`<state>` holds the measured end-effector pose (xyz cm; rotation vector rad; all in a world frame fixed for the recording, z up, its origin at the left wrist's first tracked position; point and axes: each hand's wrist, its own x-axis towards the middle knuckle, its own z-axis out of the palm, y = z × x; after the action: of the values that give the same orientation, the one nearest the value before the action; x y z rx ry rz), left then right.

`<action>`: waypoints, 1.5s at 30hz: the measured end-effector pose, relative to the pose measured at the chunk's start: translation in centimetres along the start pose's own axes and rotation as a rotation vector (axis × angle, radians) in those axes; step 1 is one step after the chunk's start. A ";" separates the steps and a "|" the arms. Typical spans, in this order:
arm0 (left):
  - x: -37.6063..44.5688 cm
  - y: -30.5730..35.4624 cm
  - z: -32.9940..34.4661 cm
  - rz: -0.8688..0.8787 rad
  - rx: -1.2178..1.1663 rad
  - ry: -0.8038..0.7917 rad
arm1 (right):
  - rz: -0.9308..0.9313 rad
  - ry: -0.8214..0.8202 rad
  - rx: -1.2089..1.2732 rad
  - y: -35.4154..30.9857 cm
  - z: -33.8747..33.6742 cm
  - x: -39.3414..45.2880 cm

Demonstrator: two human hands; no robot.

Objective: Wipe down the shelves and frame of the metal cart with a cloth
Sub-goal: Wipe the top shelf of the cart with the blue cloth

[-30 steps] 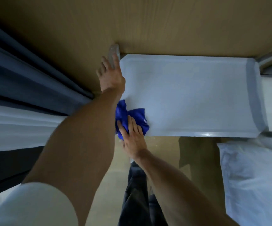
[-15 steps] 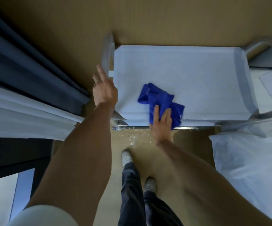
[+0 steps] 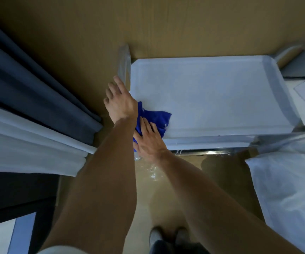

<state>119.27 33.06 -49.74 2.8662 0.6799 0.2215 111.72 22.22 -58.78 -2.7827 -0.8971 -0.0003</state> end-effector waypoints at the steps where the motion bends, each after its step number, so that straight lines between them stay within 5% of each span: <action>1: 0.0 0.0 0.1 0.016 0.024 0.006 | 0.003 0.003 -0.010 -0.1 0.0 0.0; 19: -5.9 -2.0 5.6 0.086 -0.299 0.536 | -0.053 0.543 -0.125 1.1 6.1 -0.8; 23: -8.1 -2.6 7.0 -0.076 -0.313 0.438 | -0.042 0.675 -0.126 3.1 6.5 -3.2; 27: -10.1 -1.3 6.8 -0.214 -0.210 0.396 | 0.158 0.759 -0.169 11.3 5.3 -7.4; 31: -11.6 1.5 8.4 -0.045 -0.107 0.522 | 0.352 0.874 -0.238 20.6 3.7 -12.6; 36: -13.5 4.1 11.5 0.111 -0.103 0.461 | 0.711 0.957 -0.162 28.5 2.5 -17.8; 40: -13.9 5.3 13.0 0.194 -0.094 0.391 | 0.815 1.023 -0.040 26.4 3.1 -16.3; 45: -14.2 7.8 14.8 0.274 -0.135 0.282 | 0.532 1.010 -0.091 17.8 6.3 -12.5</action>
<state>112.89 17.53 -63.90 2.8132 0.2958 0.6929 111.44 2.19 -69.39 -2.4549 0.0951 -1.2269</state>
